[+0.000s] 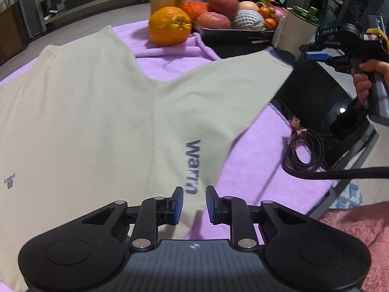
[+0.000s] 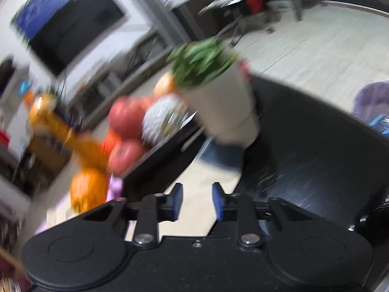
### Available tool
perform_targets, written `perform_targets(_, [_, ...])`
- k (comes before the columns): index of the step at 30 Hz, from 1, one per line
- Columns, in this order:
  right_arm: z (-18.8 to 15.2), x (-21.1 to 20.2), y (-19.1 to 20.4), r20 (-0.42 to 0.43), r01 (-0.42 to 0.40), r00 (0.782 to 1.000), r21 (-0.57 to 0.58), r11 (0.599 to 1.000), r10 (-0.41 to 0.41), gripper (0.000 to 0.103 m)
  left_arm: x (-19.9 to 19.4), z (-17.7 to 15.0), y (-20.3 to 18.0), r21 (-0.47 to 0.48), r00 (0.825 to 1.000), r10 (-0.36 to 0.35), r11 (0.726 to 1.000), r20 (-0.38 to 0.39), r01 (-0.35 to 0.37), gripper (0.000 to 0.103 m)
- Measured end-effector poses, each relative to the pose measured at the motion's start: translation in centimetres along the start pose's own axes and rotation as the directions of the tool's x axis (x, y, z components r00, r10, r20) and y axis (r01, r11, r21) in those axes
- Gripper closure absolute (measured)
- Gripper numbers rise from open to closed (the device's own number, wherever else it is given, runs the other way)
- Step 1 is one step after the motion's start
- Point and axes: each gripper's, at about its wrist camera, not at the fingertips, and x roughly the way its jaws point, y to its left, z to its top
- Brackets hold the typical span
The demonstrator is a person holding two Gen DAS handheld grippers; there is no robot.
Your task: Fold clothes
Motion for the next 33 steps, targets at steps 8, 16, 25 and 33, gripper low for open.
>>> perform_targets(8, [-3.4,6.1,4.4,-0.200,0.068,0.972,-0.252,0.965,-0.120,0.088,2.2,-0.7,1.0,0.004,0.998,0.041,0.999,-0.038,-0.041,0.082])
perform_targets(16, [-4.3,8.7,6.2,0.010,0.302,0.943,-0.455,0.838,-0.334,0.103,1.8,-0.8,1.8,0.020,0.998,0.049,0.999,-0.031,-0.048,0.082])
perform_targets(25, [-3.7,2.5,10.2,-0.147,0.071,0.979,-0.394,0.916,-0.139,0.089,-0.7,-2.7,4.8,0.026,0.993,0.099,0.995,0.070,-0.101,0.082])
perform_targets(33, [-14.1,-3.7,17.0,-0.378,-0.264,0.918,-0.352,0.898,0.121,0.079,-2.5,-3.8,9.5,-0.177,0.983,0.158,0.974,0.092,-0.140,0.082])
